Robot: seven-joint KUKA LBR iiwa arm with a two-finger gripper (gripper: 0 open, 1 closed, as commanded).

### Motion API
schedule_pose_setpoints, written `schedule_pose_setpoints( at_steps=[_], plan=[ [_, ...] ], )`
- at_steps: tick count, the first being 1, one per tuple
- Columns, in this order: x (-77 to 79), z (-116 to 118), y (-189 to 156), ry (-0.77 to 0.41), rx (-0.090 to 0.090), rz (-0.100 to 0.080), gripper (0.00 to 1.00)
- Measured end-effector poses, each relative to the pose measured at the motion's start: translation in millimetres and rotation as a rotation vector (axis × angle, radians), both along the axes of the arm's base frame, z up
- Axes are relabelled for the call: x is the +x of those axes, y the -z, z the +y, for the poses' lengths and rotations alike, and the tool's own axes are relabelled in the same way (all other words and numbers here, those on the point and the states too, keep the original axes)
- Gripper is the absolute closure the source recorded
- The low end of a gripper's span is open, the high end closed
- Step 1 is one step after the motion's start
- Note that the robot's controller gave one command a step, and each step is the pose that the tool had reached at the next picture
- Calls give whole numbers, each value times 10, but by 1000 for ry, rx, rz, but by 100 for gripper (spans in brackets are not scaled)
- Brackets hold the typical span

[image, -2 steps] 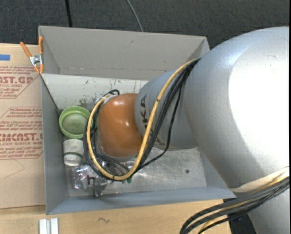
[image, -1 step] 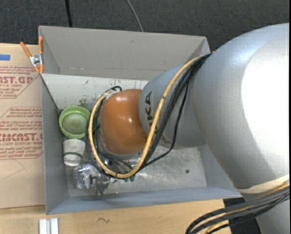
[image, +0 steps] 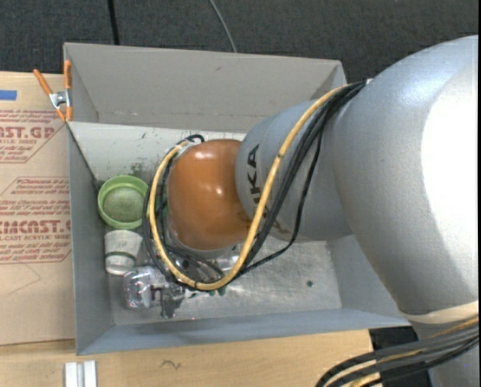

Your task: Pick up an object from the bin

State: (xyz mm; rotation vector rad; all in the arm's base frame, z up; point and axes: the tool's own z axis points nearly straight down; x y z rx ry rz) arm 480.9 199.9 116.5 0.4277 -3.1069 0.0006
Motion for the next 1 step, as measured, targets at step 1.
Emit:
schedule_pose_setpoints(
  at_steps=[1],
  plan=[
    [-5, 0, -233, 0, 0, 0, 100]
  ],
)
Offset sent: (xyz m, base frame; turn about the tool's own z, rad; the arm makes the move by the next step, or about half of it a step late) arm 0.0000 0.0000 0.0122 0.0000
